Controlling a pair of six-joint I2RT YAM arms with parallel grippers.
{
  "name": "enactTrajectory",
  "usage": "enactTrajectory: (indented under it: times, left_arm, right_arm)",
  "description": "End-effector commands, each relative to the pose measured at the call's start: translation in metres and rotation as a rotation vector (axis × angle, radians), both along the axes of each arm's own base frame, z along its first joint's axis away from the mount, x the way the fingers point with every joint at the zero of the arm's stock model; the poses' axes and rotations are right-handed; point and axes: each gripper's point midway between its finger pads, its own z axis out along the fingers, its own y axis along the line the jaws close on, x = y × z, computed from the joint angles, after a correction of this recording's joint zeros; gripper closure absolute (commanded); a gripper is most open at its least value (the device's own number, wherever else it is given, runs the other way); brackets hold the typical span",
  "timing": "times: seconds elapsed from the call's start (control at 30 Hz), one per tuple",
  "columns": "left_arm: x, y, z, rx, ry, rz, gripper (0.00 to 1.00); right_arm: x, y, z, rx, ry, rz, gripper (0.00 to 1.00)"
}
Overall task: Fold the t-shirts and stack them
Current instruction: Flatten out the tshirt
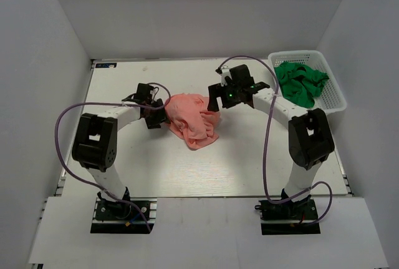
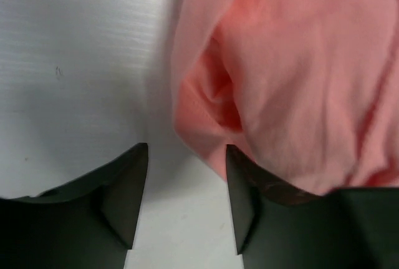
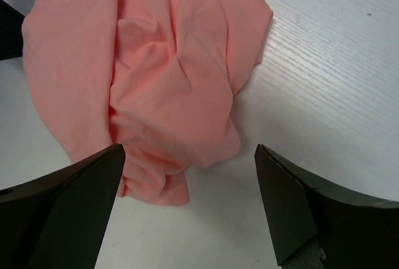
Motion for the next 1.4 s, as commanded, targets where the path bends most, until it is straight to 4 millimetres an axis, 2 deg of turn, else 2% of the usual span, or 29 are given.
enactTrajectory:
  times: [0.0,0.07,0.2,0.23,0.27,0.33,0.43,0.47,0.5,0.53,0.57,0.63,0.67,0.73,0.77,0.8,0.83,0.87,0.9,0.97,1.0,1.07,1.1,1.13,1.2,1.23,1.3,1.33,1.37]
  left_arm:
    - [0.012,-0.008,-0.007,-0.027,-0.01,0.003,0.42]
    - [0.016,-0.011,-0.008,-0.036,-0.002,-0.003,0.49]
    - [0.014,-0.004,-0.017,0.004,0.018,0.017,0.51]
    - [0.018,-0.005,-0.012,-0.001,-0.005,0.017,0.51]
    - [0.021,-0.005,-0.011,-0.005,-0.019,0.017,0.51]
    - [0.022,-0.008,-0.009,-0.017,-0.025,0.01,0.58]
    - [0.018,-0.007,-0.015,-0.011,0.0,0.011,0.98]
    - [0.022,-0.006,-0.013,-0.006,-0.011,0.015,1.0]
    - [0.022,-0.006,-0.013,-0.006,-0.011,0.015,1.0]
    - [0.023,-0.006,-0.007,-0.009,-0.025,0.015,1.0]
    - [0.025,-0.005,-0.001,0.001,-0.045,0.012,1.0]
    - [0.037,-0.003,0.028,0.003,-0.129,0.026,1.0]
    - [0.043,0.003,0.041,0.029,-0.172,0.051,1.0]
    - [0.05,0.01,0.067,0.052,-0.24,0.082,1.0]
    - [0.057,0.018,0.096,0.069,-0.319,0.117,1.0]
    - [0.062,0.021,0.115,0.075,-0.369,0.136,1.0]
    - [0.064,0.026,0.132,0.088,-0.413,0.161,1.0]
    - [0.065,0.028,0.164,0.079,-0.495,0.166,1.0]
    - [0.065,0.03,0.18,0.075,-0.534,0.177,1.0]
    - [0.063,0.036,0.217,0.077,-0.628,0.189,1.0]
    - [0.056,0.039,0.247,0.059,-0.703,0.205,1.0]
    - [0.048,0.044,0.277,0.058,-0.792,0.21,1.0]
    - [0.044,0.048,0.295,0.049,-0.843,0.228,1.0]
    - [0.033,0.053,0.318,0.049,-0.908,0.234,1.0]
    - [0.023,0.057,0.342,0.038,-0.98,0.247,1.0]
    - [0.014,0.064,0.363,0.043,-1.037,0.273,1.0]
    - [0.007,0.073,0.38,0.057,-1.084,0.304,1.0]
    - [0.003,0.076,0.389,0.057,-1.104,0.321,1.0]
    - [0.0,0.079,0.393,0.07,-1.116,0.324,1.0]
  right_arm:
    - [0.024,0.01,0.01,-0.009,-0.118,-0.027,0.1]
    - [0.026,0.012,0.001,-0.023,-0.121,-0.02,0.14]
    - [0.027,0.017,-0.013,-0.05,-0.116,-0.015,0.18]
    - [0.025,0.017,-0.026,-0.066,-0.088,-0.011,0.18]
    - [0.023,0.018,-0.027,-0.068,-0.08,-0.008,0.21]
    - [0.021,0.02,-0.037,-0.075,-0.058,-0.003,0.26]
    - [0.024,0.019,-0.031,-0.066,-0.065,-0.043,0.69]
    - [0.027,0.017,-0.025,-0.063,-0.08,-0.059,0.81]
    - [0.027,0.014,-0.025,-0.061,-0.083,-0.08,0.97]
    - [0.03,0.014,-0.018,-0.047,-0.103,-0.095,1.0]
    - [0.032,0.013,-0.001,-0.024,-0.138,-0.105,1.0]
    - [0.036,0.009,0.01,-0.02,-0.174,-0.141,1.0]
    - [0.041,0.002,0.029,-0.02,-0.218,-0.187,1.0]
    - [0.046,-0.004,0.044,-0.012,-0.252,-0.242,1.0]
    - [0.048,-0.009,0.066,0.012,-0.289,-0.268,1.0]
    - [0.053,-0.02,0.072,-0.017,-0.321,-0.328,1.0]
    - [0.055,-0.029,0.088,-0.009,-0.35,-0.363,1.0]
    - [0.058,-0.039,0.104,-0.022,-0.395,-0.424,1.0]
    - [0.055,-0.043,0.118,-0.007,-0.418,-0.428,1.0]
    - [0.058,-0.062,0.134,-0.041,-0.469,-0.509,1.0]
    - [0.053,-0.074,0.16,-0.026,-0.519,-0.539,1.0]
    - [0.051,-0.085,0.178,-0.038,-0.568,-0.556,1.0]
    - [0.042,-0.094,0.204,-0.007,-0.619,-0.569,1.0]
    - [0.039,-0.096,0.216,0.004,-0.651,-0.569,1.0]
    - [0.02,-0.106,0.25,0.039,-0.736,-0.555,1.0]
    - [0.019,-0.111,0.259,0.053,-0.775,-0.574,1.0]
    - [0.007,-0.124,0.287,0.082,-0.852,-0.601,1.0]
    - [-0.008,-0.137,0.307,0.106,-0.898,-0.635,1.0]
    - [-0.01,-0.143,0.311,0.098,-0.911,-0.652,1.0]
